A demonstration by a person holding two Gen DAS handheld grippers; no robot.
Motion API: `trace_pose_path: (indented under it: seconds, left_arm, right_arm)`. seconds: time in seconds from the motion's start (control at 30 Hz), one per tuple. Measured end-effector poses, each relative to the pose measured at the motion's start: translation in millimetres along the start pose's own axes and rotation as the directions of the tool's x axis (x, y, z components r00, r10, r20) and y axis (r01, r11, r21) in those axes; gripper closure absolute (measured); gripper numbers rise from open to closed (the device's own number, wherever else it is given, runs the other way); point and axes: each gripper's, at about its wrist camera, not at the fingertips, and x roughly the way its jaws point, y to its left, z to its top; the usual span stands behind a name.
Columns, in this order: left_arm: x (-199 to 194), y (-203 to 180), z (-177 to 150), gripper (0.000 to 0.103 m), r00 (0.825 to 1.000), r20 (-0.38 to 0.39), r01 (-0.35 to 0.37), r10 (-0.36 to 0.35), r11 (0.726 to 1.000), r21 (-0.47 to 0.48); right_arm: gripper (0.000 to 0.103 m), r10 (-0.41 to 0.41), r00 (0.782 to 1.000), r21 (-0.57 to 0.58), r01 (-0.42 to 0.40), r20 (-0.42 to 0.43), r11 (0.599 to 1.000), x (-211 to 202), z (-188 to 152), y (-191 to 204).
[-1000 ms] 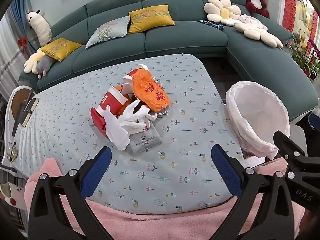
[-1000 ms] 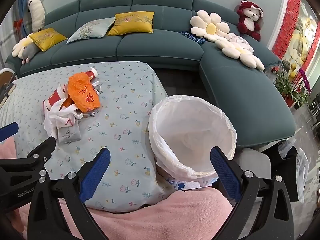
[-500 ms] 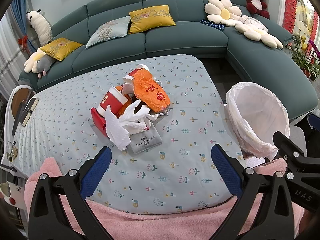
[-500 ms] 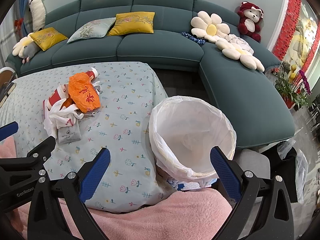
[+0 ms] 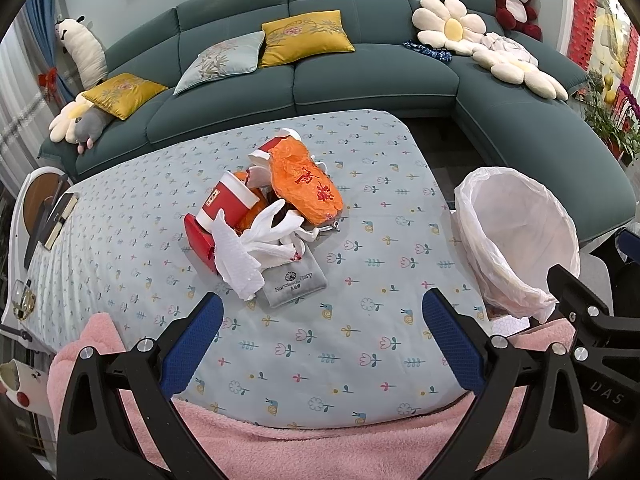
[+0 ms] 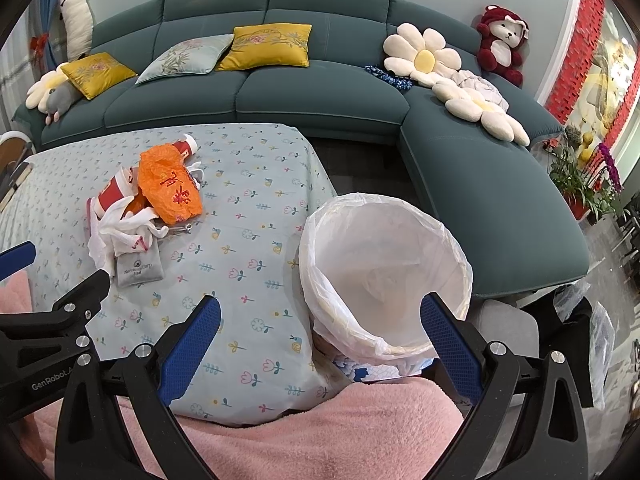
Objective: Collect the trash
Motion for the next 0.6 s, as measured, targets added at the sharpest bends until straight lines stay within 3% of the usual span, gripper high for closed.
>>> trace_pose_path:
  seconds: [0.6]
  left_arm:
    - [1.2,3.4,-0.6,0.008,1.000,0.003,0.000,0.000,1.000,-0.006]
  right_arm:
    - [0.007,-0.003,1.000,-0.012,0.003,0.006,1.000,-0.7,3.3,3.8]
